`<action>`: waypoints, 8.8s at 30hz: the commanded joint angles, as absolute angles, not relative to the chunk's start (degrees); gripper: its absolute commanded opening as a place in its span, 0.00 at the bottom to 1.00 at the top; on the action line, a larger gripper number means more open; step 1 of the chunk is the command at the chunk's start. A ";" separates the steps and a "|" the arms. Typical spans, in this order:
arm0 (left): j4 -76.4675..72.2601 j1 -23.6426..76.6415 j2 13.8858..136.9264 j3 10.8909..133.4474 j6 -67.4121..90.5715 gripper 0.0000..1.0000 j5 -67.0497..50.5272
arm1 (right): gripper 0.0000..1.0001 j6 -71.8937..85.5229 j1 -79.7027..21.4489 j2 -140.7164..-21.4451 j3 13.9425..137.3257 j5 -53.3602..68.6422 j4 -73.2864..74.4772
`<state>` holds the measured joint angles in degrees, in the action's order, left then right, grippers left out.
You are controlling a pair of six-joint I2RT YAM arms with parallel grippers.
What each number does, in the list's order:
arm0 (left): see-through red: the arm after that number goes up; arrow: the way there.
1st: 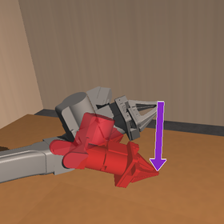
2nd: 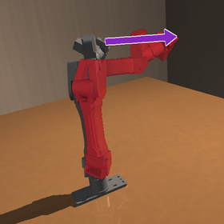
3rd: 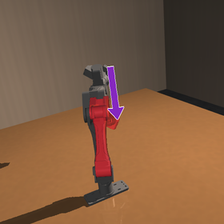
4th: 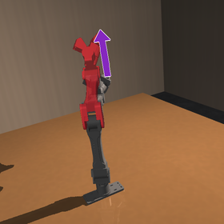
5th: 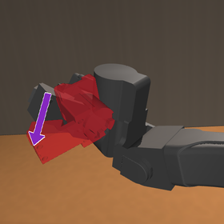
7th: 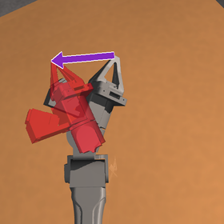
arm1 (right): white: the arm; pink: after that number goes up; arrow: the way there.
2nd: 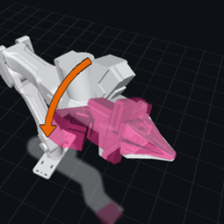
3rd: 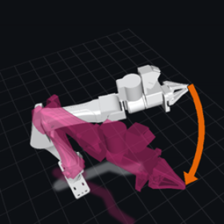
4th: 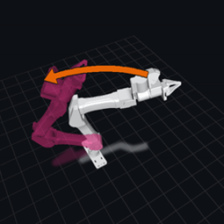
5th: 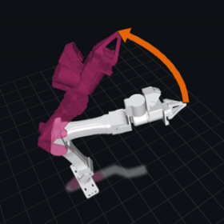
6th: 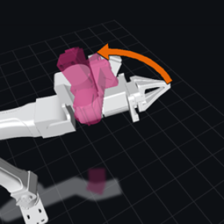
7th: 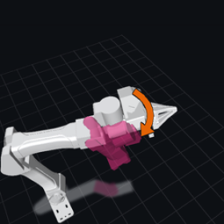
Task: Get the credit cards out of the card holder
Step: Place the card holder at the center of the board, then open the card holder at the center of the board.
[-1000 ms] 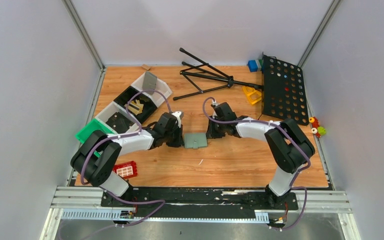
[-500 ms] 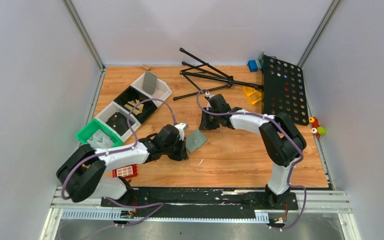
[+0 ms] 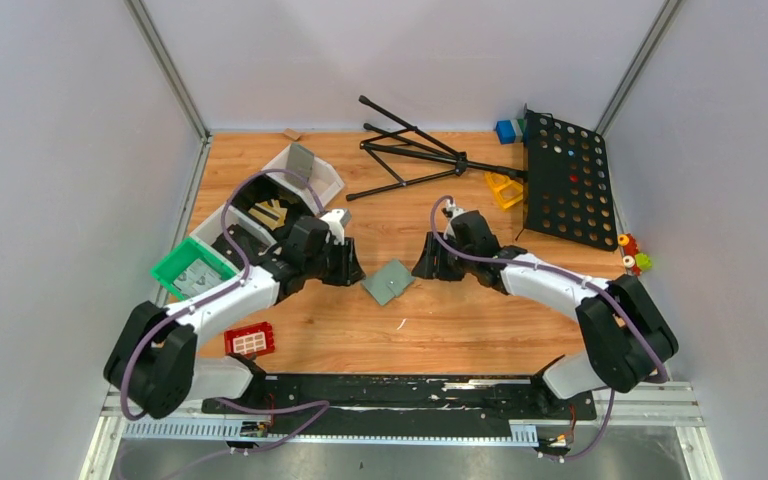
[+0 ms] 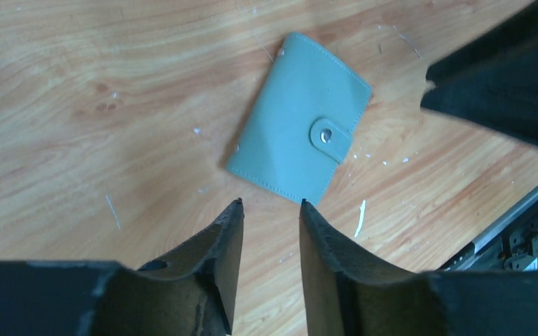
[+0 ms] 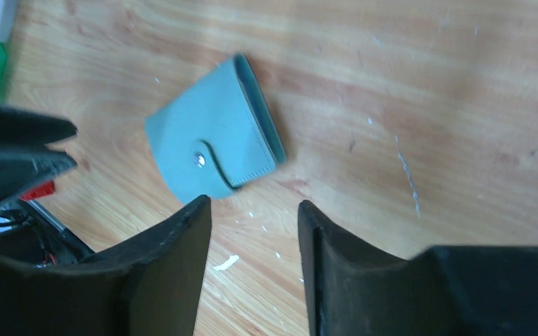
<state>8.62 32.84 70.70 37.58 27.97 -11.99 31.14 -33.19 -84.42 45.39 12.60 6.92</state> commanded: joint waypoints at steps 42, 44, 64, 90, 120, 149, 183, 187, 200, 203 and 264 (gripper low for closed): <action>-7.13 30.41 91.20 38.88 33.32 0.35 -28.32 | 0.68 39.14 -36.68 -91.57 44.67 13.88 -0.84; -6.13 30.44 91.19 38.89 33.52 0.35 -25.34 | 0.68 36.94 -38.58 -91.62 47.56 8.54 5.58; -4.48 33.13 94.37 41.15 35.86 0.40 -19.08 | 0.46 31.96 -46.84 -101.08 60.11 -10.52 23.16; -16.03 31.74 90.66 33.24 38.63 0.48 -30.02 | 0.12 42.67 -31.85 -88.87 34.61 23.48 -13.29; -18.88 38.15 83.94 31.28 45.79 0.00 -18.98 | 0.55 32.03 -43.18 -90.19 49.16 -3.68 15.38; -7.28 38.08 72.83 31.93 41.75 0.00 -16.09 | 0.46 26.63 -38.73 -73.83 43.99 -10.47 22.50; -6.86 38.06 69.23 33.00 44.85 0.00 -20.22 | 0.23 30.08 -42.50 -81.90 45.55 10.12 7.85; -6.65 38.06 69.25 32.86 44.57 0.00 -19.87 | 0.11 30.04 -42.39 -80.52 44.71 9.06 8.60; 0.49 38.06 72.72 33.79 40.50 0.30 -10.82 | 0.00 29.81 -42.36 -77.67 45.15 9.25 12.50; 4.63 38.43 73.29 34.57 39.03 0.54 -6.72 | 0.00 29.73 -42.36 -77.97 45.07 11.59 12.50; 10.77 45.78 76.81 43.42 29.41 0.47 -10.73 | 0.00 30.78 -41.92 -73.03 49.49 14.34 17.67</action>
<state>8.73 45.78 77.06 41.41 28.49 -13.43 30.35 -42.19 -75.22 47.75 15.05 18.22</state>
